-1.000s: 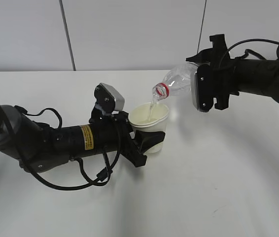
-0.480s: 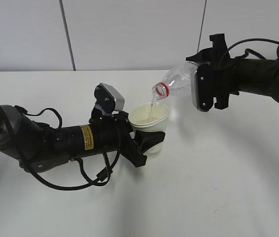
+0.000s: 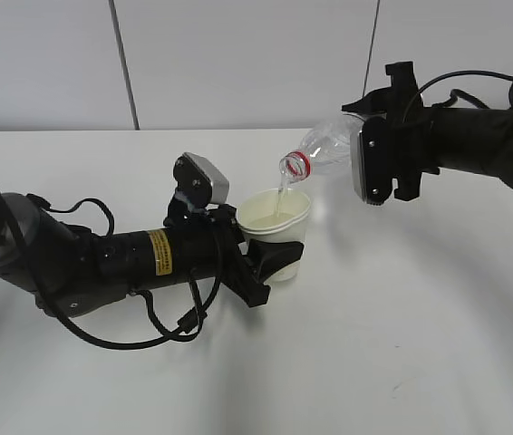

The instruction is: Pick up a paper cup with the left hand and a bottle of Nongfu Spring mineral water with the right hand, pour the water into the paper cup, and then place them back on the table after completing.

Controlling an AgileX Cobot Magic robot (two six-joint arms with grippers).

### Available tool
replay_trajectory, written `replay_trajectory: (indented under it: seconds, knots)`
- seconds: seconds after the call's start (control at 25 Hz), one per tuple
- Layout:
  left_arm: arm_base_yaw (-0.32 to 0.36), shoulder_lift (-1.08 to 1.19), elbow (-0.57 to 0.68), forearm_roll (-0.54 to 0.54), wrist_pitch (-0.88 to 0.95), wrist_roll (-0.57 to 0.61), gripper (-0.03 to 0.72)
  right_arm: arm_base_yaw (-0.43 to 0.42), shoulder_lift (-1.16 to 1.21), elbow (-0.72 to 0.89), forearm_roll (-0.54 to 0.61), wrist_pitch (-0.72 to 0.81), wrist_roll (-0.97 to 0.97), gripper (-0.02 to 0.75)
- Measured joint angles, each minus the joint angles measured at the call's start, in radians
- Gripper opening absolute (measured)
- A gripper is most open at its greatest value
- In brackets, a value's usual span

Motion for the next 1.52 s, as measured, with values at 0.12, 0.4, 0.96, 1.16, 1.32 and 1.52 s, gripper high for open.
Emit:
replay_trajectory:
  seconds: [0.12, 0.4, 0.96, 1.16, 1.32, 1.52]
  knots:
    - [0.0, 0.002, 0.0, 0.0, 0.0, 0.0, 0.377, 0.0, 0.0, 0.0, 0.0, -0.002, 0.002, 0.45]
    - [0.0, 0.009, 0.0, -0.001, 0.001, 0.0, 0.377, 0.0, 0.0, 0.0, 0.001, -0.002, 0.06, 0.45]
    - [0.0, 0.009, 0.0, -0.039, 0.002, 0.0, 0.377, 0.0, 0.0, 0.011, 0.003, -0.002, 0.38, 0.45]
    - [0.0, 0.009, 0.0, -0.047, 0.002, 0.0, 0.377, 0.0, 0.0, 0.012, 0.007, -0.002, 0.605, 0.45]
    - [0.001, 0.009, 0.0, -0.047, 0.002, 0.0, 0.377, 0.0, 0.0, 0.017, 0.008, -0.002, 0.718, 0.45]
    - [0.01, -0.004, 0.0, -0.047, 0.01, 0.0, 0.377, 0.0, 0.0, 0.018, 0.008, 0.006, 0.85, 0.45]
